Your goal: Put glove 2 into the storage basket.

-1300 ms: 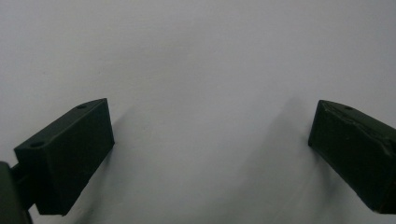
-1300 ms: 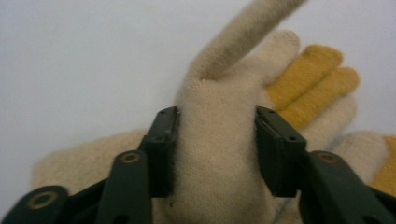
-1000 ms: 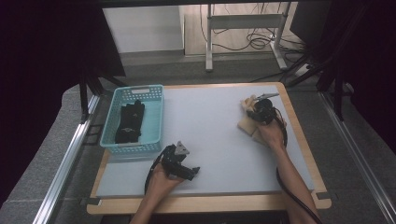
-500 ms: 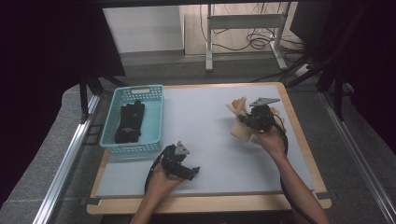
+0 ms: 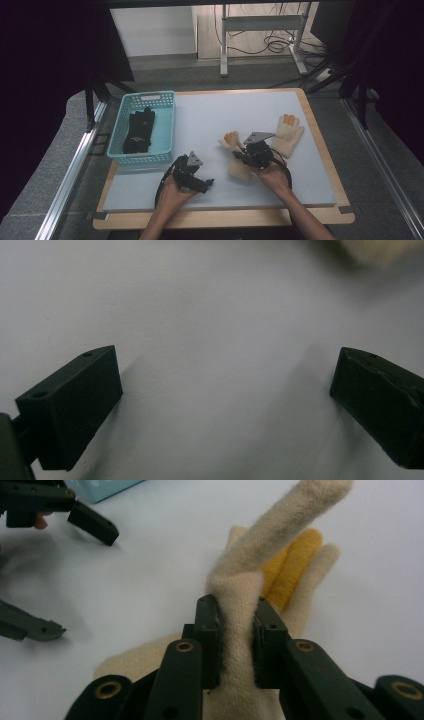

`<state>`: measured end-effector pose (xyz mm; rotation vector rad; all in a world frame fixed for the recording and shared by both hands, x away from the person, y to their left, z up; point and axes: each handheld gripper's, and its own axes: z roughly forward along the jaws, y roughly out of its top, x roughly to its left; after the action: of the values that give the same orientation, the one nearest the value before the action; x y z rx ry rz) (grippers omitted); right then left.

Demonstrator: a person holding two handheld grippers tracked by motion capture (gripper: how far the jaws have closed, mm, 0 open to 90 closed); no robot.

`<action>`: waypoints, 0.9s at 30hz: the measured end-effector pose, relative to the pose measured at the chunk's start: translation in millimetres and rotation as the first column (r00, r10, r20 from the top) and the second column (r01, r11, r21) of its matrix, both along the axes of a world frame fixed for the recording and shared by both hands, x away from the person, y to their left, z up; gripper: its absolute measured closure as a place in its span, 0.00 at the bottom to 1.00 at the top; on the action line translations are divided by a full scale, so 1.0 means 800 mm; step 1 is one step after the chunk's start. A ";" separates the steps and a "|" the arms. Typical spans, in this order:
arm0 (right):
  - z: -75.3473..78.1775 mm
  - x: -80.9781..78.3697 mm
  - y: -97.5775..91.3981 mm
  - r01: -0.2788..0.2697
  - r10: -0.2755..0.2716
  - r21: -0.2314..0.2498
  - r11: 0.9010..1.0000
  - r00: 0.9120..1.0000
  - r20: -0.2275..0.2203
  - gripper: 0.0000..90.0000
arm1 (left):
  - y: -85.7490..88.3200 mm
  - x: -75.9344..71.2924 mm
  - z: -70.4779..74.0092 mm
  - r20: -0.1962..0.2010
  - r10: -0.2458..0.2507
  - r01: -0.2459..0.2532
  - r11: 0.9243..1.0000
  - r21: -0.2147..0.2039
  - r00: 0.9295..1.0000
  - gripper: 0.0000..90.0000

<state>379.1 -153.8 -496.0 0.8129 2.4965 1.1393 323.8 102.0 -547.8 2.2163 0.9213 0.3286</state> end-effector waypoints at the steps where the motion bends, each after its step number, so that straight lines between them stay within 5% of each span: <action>1: -0.007 0.000 0.002 -0.005 0.006 0.007 1.000 1.000 -0.022 0.78 | 0.000 0.000 0.000 0.000 0.000 0.000 1.000 0.000 1.000 0.01; 5: -0.016 -0.006 0.012 -0.036 0.037 0.008 0.999 0.998 -0.046 0.54 | 0.000 0.000 0.000 0.000 0.000 0.000 1.000 0.000 1.000 0.01; 9: 0.003 0.002 0.005 -0.004 0.004 0.018 1.000 1.000 0.003 0.49 | 0.000 0.000 0.000 0.000 0.002 -0.002 1.000 -0.003 1.000 0.01; 14: 0.010 0.041 -0.010 0.084 -0.084 0.012 0.996 0.996 0.002 0.70 | 0.000 0.000 0.000 -0.002 0.000 0.000 1.000 -0.001 1.000 0.00; 21: -0.022 0.095 0.006 0.142 -0.145 -0.037 0.989 0.986 -0.077 0.63 | 0.000 0.000 0.000 -0.002 0.000 0.000 1.000 0.000 1.000 0.01; 23: -0.033 0.099 0.009 0.136 -0.141 -0.057 0.989 0.985 -0.104 0.75 | 0.000 0.000 0.000 -0.002 0.000 0.000 1.000 -0.001 1.000 0.01; 25: -0.035 0.096 0.008 0.114 -0.116 -0.025 0.993 0.985 -0.130 0.91 | 0.000 0.000 0.000 -0.002 -0.003 0.003 1.000 0.003 1.000 0.01; 27: -0.030 0.087 0.010 0.112 -0.117 -0.061 0.992 0.990 -0.083 0.93 | 0.000 0.000 0.000 -0.002 -0.003 0.003 1.000 0.005 1.000 0.01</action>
<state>448.8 -145.7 -520.1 0.9954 2.5018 1.0122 324.0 102.4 -547.6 2.2229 0.9186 0.3276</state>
